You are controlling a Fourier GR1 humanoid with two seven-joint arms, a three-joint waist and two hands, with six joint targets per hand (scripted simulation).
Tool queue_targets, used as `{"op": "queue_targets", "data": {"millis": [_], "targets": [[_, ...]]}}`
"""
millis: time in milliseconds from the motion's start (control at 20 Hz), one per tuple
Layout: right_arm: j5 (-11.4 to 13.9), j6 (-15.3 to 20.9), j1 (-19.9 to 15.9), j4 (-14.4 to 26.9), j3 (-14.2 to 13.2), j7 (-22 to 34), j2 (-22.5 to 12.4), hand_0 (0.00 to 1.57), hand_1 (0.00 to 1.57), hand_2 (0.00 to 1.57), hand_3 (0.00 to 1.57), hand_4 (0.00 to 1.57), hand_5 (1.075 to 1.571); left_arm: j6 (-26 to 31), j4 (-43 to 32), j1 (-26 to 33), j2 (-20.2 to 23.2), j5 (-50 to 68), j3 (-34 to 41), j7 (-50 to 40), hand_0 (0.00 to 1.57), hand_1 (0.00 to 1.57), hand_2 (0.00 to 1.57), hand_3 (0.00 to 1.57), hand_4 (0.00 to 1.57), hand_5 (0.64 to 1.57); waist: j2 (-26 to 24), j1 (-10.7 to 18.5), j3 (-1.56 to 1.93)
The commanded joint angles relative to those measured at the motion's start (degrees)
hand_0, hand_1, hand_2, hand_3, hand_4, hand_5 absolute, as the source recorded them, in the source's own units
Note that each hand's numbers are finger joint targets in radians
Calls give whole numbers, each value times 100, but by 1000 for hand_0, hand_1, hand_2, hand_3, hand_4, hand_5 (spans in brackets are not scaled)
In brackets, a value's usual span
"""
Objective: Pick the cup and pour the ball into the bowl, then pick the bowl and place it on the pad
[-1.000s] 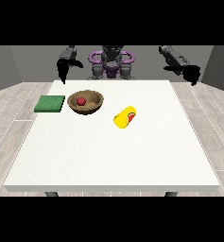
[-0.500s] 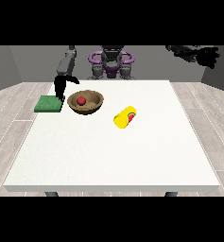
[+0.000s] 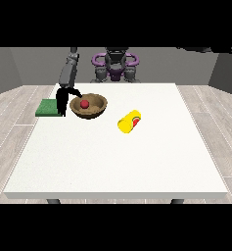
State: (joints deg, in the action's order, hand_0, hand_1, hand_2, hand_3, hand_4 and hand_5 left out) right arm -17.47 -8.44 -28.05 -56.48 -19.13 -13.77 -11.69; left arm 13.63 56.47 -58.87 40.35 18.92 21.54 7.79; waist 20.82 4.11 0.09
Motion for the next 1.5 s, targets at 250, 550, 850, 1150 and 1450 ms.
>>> {"op": "queue_targets", "data": {"millis": [250,550,850,1150,1450], "targets": [[-37,-44,-489,1286,-221,-623,-28,0,0,0,0,376,1571,0,428,-372,280,278,29,-646,0,0,0,0,0,1528,195,234,1],[8,16,-311,1109,-257,-1034,78,0,0,0,0,284,1566,233,574,-523,432,505,138,-631,0,0,0,0,0,1528,614,426,3],[316,706,-709,944,80,-690,484,0,0,0,0,433,1570,120,448,-817,448,456,31,-785,0,0,0,0,0,1542,557,430,-4],[447,1351,-904,915,135,-348,666,0,0,0,0,416,1570,351,288,-941,590,606,101,-816,0,0,0,0,0,1538,489,638,-7],[877,1620,-264,1066,180,-64,218,1571,1571,1571,1571,1166,1405,377,371,-749,582,634,130,-795,0,0,0,0,0,1544,470,640,-16]]}}
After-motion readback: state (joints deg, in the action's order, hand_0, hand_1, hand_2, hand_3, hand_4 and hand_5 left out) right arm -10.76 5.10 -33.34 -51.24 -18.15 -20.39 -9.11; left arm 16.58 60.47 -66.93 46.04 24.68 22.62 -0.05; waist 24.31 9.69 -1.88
